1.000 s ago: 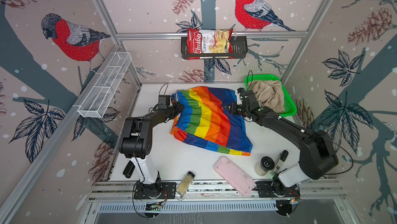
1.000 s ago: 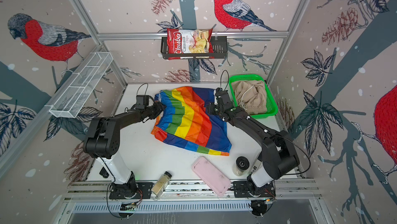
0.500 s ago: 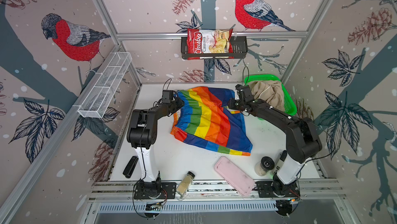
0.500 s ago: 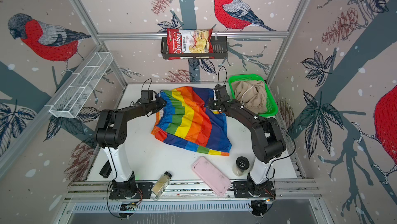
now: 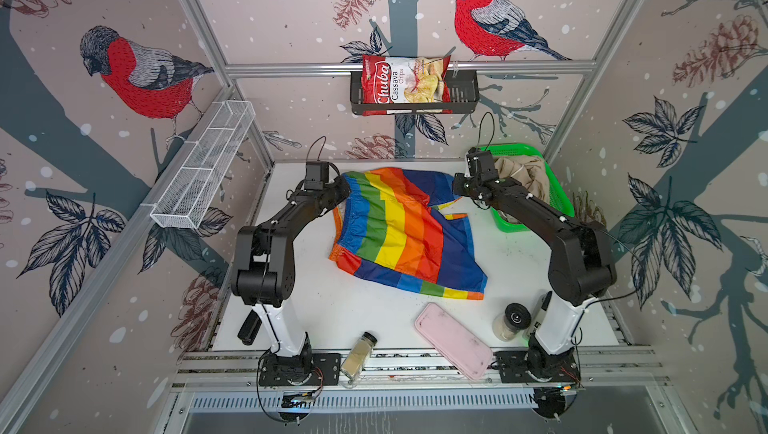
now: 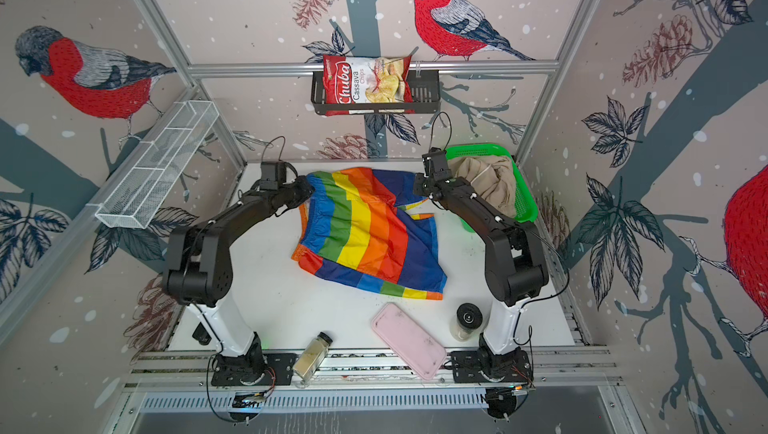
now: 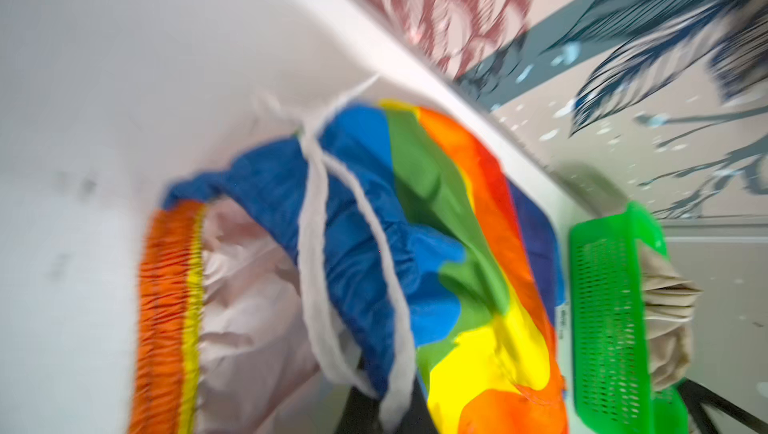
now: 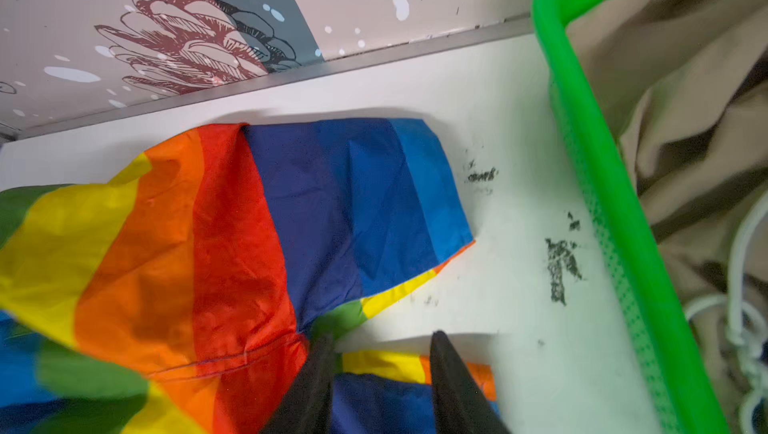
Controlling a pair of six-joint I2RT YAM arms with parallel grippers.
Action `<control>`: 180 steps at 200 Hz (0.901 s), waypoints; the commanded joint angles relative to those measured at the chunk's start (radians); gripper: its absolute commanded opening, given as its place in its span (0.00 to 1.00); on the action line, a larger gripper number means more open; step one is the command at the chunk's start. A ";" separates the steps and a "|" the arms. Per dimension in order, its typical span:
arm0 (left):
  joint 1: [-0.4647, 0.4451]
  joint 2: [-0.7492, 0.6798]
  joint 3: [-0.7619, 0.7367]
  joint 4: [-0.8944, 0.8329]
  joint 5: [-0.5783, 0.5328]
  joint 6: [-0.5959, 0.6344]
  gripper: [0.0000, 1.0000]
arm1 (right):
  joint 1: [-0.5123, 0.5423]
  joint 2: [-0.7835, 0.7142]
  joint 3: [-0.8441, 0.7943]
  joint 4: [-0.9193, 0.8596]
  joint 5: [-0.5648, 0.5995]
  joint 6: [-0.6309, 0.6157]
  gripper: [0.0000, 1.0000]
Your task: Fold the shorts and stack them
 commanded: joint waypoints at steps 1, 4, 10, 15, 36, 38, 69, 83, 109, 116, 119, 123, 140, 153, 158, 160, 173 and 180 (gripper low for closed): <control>0.034 -0.068 -0.042 -0.100 0.050 0.013 0.00 | 0.001 0.081 0.088 -0.070 0.139 -0.060 0.40; 0.039 -0.079 -0.050 -0.106 0.049 0.014 0.00 | 0.001 0.094 0.104 -0.075 0.145 -0.062 0.41; 0.046 -0.094 -0.070 -0.117 0.050 0.015 0.00 | 0.001 0.123 0.134 -0.085 0.155 -0.071 0.41; 0.054 -0.103 -0.085 -0.127 0.050 0.018 0.00 | 0.002 0.147 0.159 -0.093 0.161 -0.077 0.42; 0.081 -0.109 -0.152 -0.154 0.028 0.034 0.00 | 0.002 0.250 0.264 -0.127 0.153 -0.090 0.46; 0.084 -0.106 -0.158 -0.156 0.023 0.033 0.00 | 0.003 0.260 0.273 -0.129 0.150 -0.091 0.47; 0.121 -0.037 -0.245 -0.116 0.048 0.014 0.00 | 0.006 0.373 0.382 -0.136 0.093 -0.081 0.59; 0.122 -0.011 -0.258 -0.102 0.063 0.013 0.00 | 0.013 0.417 0.415 -0.114 0.071 -0.082 0.64; 0.120 0.000 -0.259 -0.107 0.064 0.021 0.00 | 0.011 0.519 0.528 -0.136 0.032 -0.075 0.71; 0.121 -0.002 -0.259 -0.110 0.059 0.024 0.00 | 0.009 0.543 0.558 -0.136 0.006 -0.075 0.72; 0.121 -0.002 -0.259 -0.112 0.056 0.026 0.00 | 0.010 0.551 0.566 -0.133 -0.004 -0.075 0.72; 0.122 -0.003 -0.259 -0.117 0.053 0.027 0.00 | 0.010 0.559 0.574 -0.129 -0.018 -0.078 0.73; 0.120 -0.005 -0.259 -0.132 0.046 0.034 0.00 | 0.013 0.586 0.591 -0.105 -0.059 -0.079 0.74; 0.120 -0.009 -0.282 -0.137 0.042 0.037 0.00 | 0.015 0.601 0.592 -0.091 -0.083 -0.072 0.74; 0.121 -0.011 -0.286 -0.137 0.040 0.037 0.00 | 0.014 0.606 0.592 -0.089 -0.091 -0.067 0.72; 0.121 -0.011 -0.287 -0.137 0.040 0.037 0.00 | 0.014 0.608 0.593 -0.088 -0.094 -0.066 0.72; 0.121 -0.016 -0.288 -0.137 0.038 0.037 0.00 | 0.012 0.620 0.592 -0.080 -0.126 -0.057 0.61; 0.121 -0.016 -0.286 -0.141 0.041 0.037 0.00 | 0.007 0.623 0.593 -0.077 -0.150 -0.051 0.45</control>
